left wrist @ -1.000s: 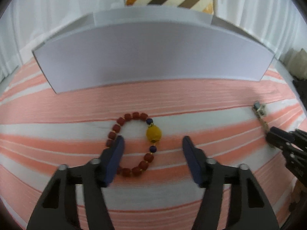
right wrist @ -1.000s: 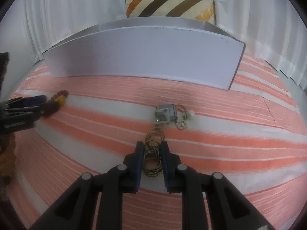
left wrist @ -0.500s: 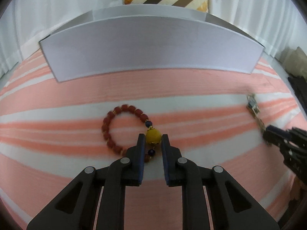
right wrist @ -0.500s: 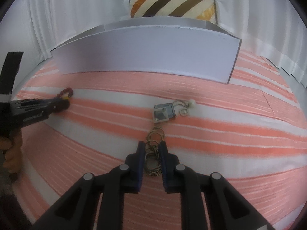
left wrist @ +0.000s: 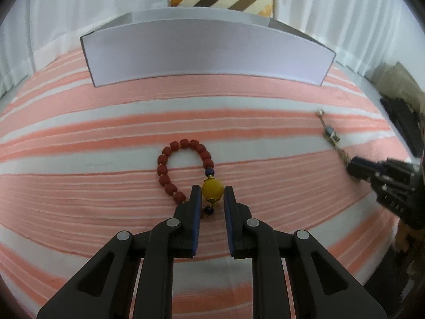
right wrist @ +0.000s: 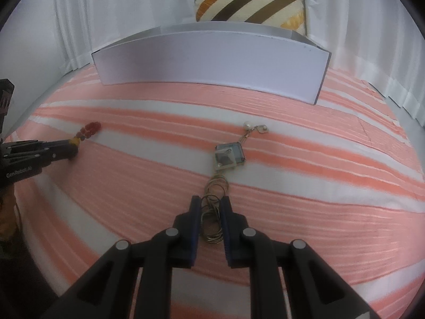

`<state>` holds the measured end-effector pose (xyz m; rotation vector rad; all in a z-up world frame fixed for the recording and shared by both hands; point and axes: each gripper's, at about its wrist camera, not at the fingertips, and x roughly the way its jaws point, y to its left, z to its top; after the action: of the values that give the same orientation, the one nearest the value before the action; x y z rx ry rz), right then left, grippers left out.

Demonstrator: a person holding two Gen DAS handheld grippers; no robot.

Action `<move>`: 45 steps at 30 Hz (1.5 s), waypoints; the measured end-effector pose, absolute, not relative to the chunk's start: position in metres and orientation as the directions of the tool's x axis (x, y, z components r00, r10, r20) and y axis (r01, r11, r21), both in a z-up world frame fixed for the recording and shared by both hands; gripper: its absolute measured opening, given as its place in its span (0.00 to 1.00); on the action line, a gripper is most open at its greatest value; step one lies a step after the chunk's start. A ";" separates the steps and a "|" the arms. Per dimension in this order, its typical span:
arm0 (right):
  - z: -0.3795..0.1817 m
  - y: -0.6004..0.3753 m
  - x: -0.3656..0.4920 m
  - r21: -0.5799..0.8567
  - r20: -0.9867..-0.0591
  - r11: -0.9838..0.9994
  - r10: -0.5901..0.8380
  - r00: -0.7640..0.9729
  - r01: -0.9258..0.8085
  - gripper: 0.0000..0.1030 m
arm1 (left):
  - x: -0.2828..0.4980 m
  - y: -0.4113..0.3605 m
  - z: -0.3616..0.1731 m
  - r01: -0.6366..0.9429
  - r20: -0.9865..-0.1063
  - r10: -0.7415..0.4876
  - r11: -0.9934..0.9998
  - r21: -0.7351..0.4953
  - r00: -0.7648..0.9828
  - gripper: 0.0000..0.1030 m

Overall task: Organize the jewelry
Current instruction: 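Carry the red bracelet and silver keychain into the white box with both tools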

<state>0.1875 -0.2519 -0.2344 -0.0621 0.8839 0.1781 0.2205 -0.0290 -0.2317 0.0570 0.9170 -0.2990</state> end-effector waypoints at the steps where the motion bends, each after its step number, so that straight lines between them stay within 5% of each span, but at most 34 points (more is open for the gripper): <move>1: -0.235 -0.252 0.186 0.021 -0.770 0.984 0.128 0.625 -0.177 0.15 | 0.220 -0.032 -0.232 0.282 -0.788 -0.216 0.958 -0.056 0.576 0.18; 3: -0.236 -0.254 0.187 0.024 -0.772 0.984 0.129 0.623 -0.174 0.19 | 0.222 -0.034 -0.233 0.285 -0.790 -0.209 0.957 -0.046 0.576 0.34; 5: -0.237 -0.254 0.189 0.034 -0.777 0.986 0.130 0.616 -0.165 0.37 | 0.224 -0.036 -0.234 0.284 -0.786 -0.194 0.958 -0.025 0.587 0.53; 6: -0.235 -0.255 0.190 0.038 -0.774 0.986 0.131 0.620 -0.160 0.46 | 0.225 -0.038 -0.235 0.283 -0.785 -0.184 0.959 -0.011 0.591 0.57; 9: -0.233 -0.251 0.197 0.005 -0.772 0.987 0.105 0.627 -0.159 0.47 | 0.229 -0.042 -0.239 0.285 -0.797 -0.166 0.959 0.008 0.581 0.57; 11: -0.237 -0.247 0.204 -0.004 -0.786 0.985 0.102 0.609 -0.170 0.47 | 0.231 -0.045 -0.239 0.292 -0.801 -0.163 0.956 0.015 0.576 0.52; 13: -0.238 -0.243 0.206 -0.023 -0.790 0.984 0.089 0.607 -0.174 0.41 | 0.230 -0.047 -0.238 0.304 -0.801 -0.174 0.953 0.010 0.572 0.20; 14: -0.238 -0.241 0.206 -0.025 -0.791 0.984 0.087 0.606 -0.175 0.31 | 0.229 -0.047 -0.237 0.309 -0.803 -0.178 0.951 0.008 0.569 0.15; 15: -0.237 -0.240 0.206 -0.039 -0.791 0.985 0.073 0.607 -0.169 0.17 | 0.229 -0.047 -0.237 0.307 -0.805 -0.178 0.952 0.006 0.566 0.15; 45: -0.094 -0.242 0.174 0.127 -0.647 0.969 0.242 0.723 -0.211 0.15 | 0.212 -0.042 -0.090 0.304 -0.771 -0.324 0.936 -0.177 0.548 0.14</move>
<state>0.1738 -0.2417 -0.0939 0.0451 0.7211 0.2499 0.2124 -0.0421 -0.0896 -0.0237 0.9179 -0.3725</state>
